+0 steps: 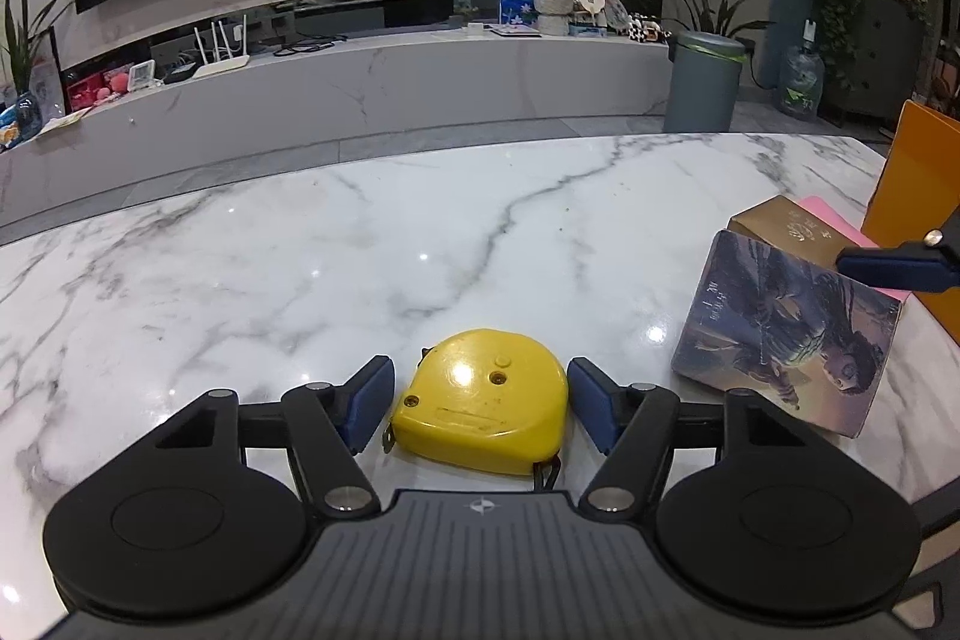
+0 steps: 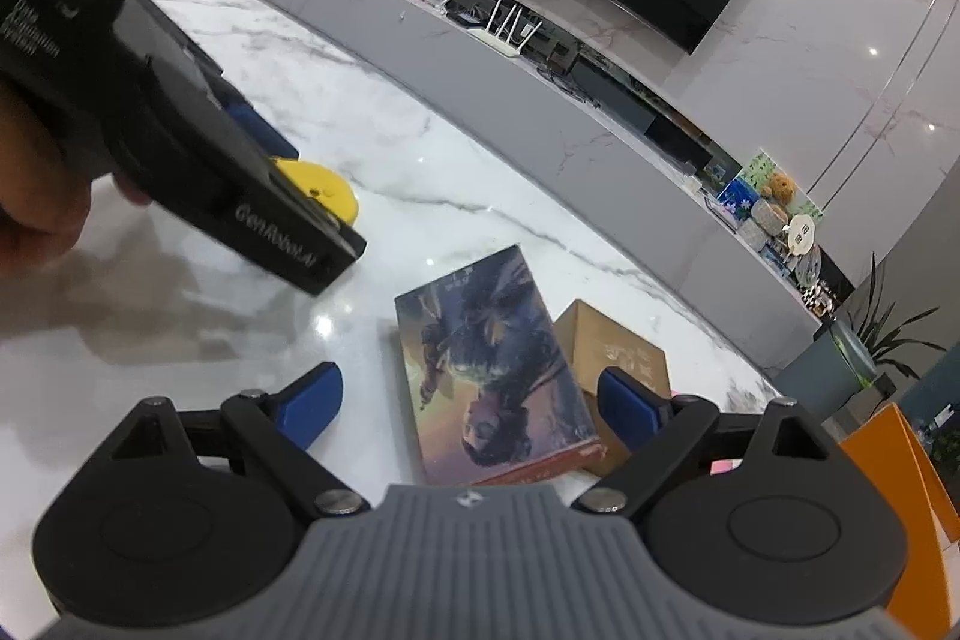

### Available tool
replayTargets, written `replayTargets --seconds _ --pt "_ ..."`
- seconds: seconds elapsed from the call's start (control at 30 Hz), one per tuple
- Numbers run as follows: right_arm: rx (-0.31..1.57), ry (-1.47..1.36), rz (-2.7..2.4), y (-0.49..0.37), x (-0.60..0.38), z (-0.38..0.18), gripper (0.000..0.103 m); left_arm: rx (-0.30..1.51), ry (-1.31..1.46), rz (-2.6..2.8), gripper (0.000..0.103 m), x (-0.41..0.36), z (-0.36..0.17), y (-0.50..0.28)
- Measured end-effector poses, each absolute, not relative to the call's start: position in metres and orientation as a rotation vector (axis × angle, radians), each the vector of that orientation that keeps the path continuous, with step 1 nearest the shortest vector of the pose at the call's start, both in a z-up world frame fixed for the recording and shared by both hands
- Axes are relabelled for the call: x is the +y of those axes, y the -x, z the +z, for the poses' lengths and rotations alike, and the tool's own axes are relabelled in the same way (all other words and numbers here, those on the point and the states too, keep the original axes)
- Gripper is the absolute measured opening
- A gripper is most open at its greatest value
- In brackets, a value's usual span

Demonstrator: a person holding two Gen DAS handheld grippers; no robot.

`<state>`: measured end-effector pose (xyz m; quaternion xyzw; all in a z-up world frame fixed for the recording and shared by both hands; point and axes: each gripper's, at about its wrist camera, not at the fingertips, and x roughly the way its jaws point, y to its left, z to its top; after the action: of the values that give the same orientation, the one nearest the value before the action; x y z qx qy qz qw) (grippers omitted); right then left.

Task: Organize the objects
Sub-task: 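Grasp the yellow tape measure with the left tool while the right tool grasps the picture card box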

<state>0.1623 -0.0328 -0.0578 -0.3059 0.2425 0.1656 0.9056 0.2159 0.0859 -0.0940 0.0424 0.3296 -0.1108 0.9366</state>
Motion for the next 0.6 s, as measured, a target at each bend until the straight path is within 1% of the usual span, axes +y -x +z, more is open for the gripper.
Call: replayTargets --seconds 0.03,0.07,0.13,0.23,0.27,0.33,0.47,0.6 --pt "0.504 0.624 0.341 -0.164 -0.033 -0.058 0.086 0.672 -0.087 -0.226 0.075 0.085 -0.094 -0.216" --pt "0.506 0.621 0.331 -0.165 -0.033 -0.058 0.084 0.672 -0.086 -0.229 0.071 0.085 -0.094 -0.216" --pt "0.496 0.645 0.311 -0.164 -0.032 -0.06 0.08 0.671 -0.081 -0.23 0.069 0.086 -0.093 -0.215" --pt "0.486 0.657 0.294 -0.161 -0.033 -0.06 0.072 0.669 -0.08 -0.23 0.068 0.087 -0.094 -0.212" --pt "0.485 0.661 0.289 -0.16 -0.034 -0.06 0.068 0.669 -0.079 -0.229 0.068 0.087 -0.094 -0.211" --pt "0.521 0.638 0.305 -0.158 -0.036 -0.061 0.062 0.671 -0.077 -0.223 0.068 0.087 -0.093 -0.208" --pt "0.574 0.533 0.326 -0.157 -0.048 -0.055 0.06 0.687 -0.075 -0.213 0.068 0.086 -0.091 -0.201" --pt "0.677 0.341 0.359 -0.159 -0.066 -0.049 0.059 0.697 -0.075 -0.206 0.068 0.086 -0.09 -0.19"
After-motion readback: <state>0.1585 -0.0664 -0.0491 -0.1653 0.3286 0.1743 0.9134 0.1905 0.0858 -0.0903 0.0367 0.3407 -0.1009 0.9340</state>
